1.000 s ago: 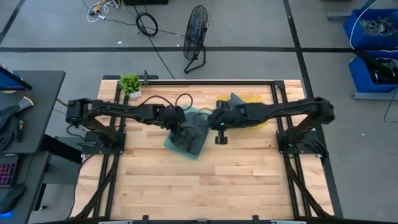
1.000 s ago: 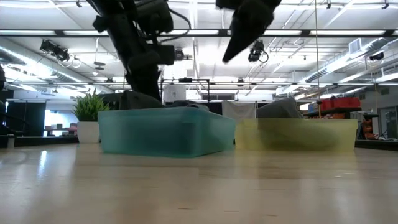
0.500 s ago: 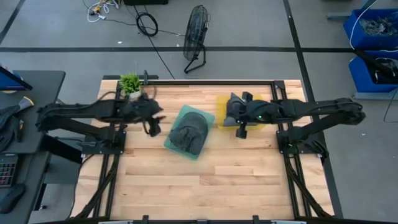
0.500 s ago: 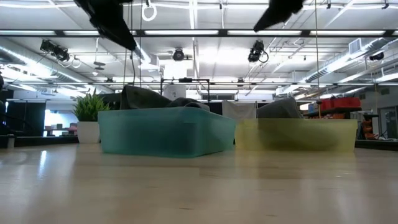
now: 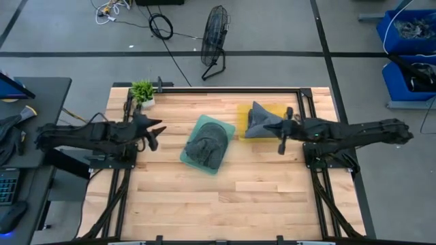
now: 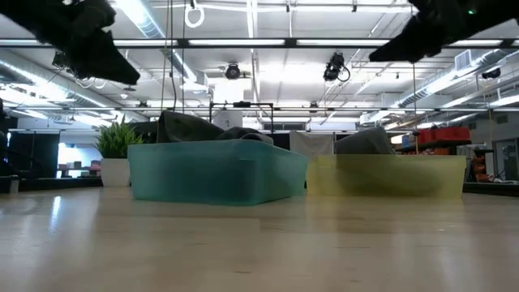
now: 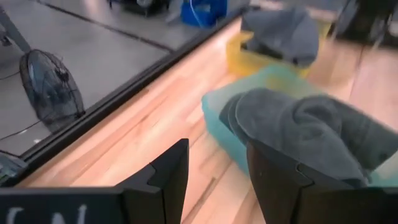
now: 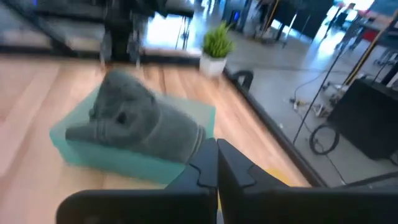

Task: Pick & Place hat
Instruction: Return to home position

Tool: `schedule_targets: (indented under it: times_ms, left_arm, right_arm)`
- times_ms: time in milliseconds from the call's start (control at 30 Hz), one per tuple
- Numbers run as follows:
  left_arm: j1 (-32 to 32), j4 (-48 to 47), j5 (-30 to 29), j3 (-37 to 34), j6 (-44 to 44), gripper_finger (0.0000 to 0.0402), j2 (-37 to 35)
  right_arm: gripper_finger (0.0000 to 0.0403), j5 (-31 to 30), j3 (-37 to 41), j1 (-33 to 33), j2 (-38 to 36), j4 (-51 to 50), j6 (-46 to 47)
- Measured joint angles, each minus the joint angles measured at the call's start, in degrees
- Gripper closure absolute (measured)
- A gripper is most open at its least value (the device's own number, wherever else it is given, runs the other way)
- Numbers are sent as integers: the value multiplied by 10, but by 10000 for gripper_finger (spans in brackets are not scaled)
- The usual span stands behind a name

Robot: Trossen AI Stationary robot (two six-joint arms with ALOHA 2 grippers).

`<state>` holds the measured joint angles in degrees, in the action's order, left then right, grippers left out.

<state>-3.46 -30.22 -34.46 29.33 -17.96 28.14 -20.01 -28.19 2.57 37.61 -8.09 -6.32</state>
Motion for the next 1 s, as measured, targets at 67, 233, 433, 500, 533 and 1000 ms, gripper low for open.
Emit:
schedule_targets:
  times_ms: [67, 233, 433, 500, 533, 1000]
  left_arm:
    - [0, 29, -2, -38, 3, 236, -48]
    - [0, 135, -1, -140, 69, 236, -151]
    - [0, 280, 2, -238, 173, 236, -243]
    - [0, 313, 16, -262, 211, 236, -265]
    - [0, 321, 30, -271, 224, 236, -273]
    - [0, 336, 127, -286, 200, 236, -274]
  right_arm:
    - [403, -1, 27, 0, -43, 19, 12]
    - [403, -1, 112, 0, -152, 45, 41]
    - [393, 1, 211, 0, -259, 137, 33]
    - [393, 20, 243, 0, -289, 162, 22]
    - [393, 35, 257, 0, -303, 171, 16]
    - [392, 60, 273, 0, -358, 133, 9]
